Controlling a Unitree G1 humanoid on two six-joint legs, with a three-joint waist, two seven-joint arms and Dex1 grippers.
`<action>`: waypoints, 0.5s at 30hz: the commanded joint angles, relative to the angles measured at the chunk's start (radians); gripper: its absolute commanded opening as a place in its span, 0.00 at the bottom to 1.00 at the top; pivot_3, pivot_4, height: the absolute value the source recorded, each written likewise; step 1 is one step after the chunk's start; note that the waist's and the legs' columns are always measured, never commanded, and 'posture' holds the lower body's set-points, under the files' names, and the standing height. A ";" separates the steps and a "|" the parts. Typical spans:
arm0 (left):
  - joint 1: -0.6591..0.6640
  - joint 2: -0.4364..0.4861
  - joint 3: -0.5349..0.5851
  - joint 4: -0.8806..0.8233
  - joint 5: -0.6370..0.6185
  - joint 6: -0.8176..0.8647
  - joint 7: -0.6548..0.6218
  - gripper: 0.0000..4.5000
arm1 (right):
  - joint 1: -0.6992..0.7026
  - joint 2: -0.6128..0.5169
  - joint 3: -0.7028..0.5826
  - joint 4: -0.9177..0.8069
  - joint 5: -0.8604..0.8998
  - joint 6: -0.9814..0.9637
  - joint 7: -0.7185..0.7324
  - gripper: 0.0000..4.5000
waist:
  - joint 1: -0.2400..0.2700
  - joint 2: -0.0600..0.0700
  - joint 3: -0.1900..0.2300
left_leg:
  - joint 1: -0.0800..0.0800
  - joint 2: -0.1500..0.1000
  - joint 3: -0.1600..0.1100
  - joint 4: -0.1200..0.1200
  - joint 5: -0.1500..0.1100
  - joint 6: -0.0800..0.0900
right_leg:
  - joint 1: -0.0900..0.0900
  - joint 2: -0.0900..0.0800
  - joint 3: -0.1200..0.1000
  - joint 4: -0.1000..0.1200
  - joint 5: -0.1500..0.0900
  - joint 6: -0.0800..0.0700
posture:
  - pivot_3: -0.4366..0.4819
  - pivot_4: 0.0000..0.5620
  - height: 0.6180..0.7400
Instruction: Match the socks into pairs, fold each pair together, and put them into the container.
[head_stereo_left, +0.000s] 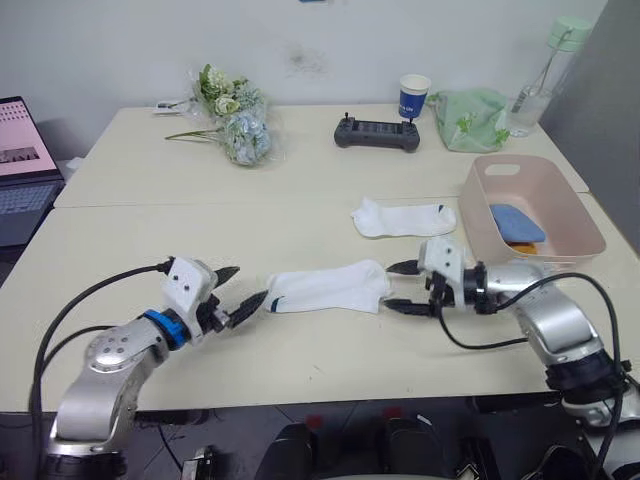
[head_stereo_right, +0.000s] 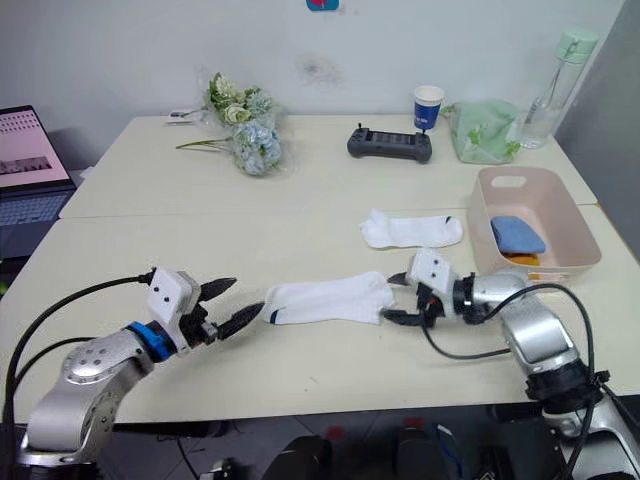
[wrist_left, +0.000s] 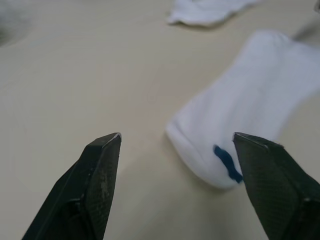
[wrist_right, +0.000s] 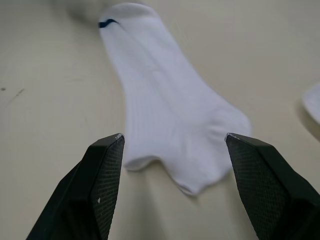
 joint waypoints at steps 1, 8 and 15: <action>-0.037 0.018 -0.094 0.105 0.112 -0.174 -0.067 0.80 | 0.003 0.006 0.043 0.007 -0.078 -0.095 -0.031 0.77 | 0.000 0.000 0.000 | 0.000 0.000 0.000 0.000 0.000 0.000 | 0.000 0.000 0.000 0.000 0.000 0.000 | 0.48 0.27 1.00; -0.126 -0.047 -0.187 0.239 0.197 -0.254 -0.040 0.72 | -0.010 0.034 0.082 0.058 -0.151 -0.154 -0.064 0.68 | 0.001 0.000 0.000 | 0.000 0.000 -0.001 0.000 0.000 0.000 | 0.000 0.000 -0.001 0.000 0.000 0.000 | 0.48 0.27 1.00; -0.149 -0.070 -0.211 0.273 0.224 -0.267 -0.026 0.24 | -0.022 0.038 0.087 0.110 -0.190 -0.224 -0.061 0.15 | 0.000 0.000 0.000 | 0.001 0.000 -0.002 0.000 0.000 0.000 | 0.000 0.001 -0.001 0.001 0.000 0.000 | 0.48 0.27 1.00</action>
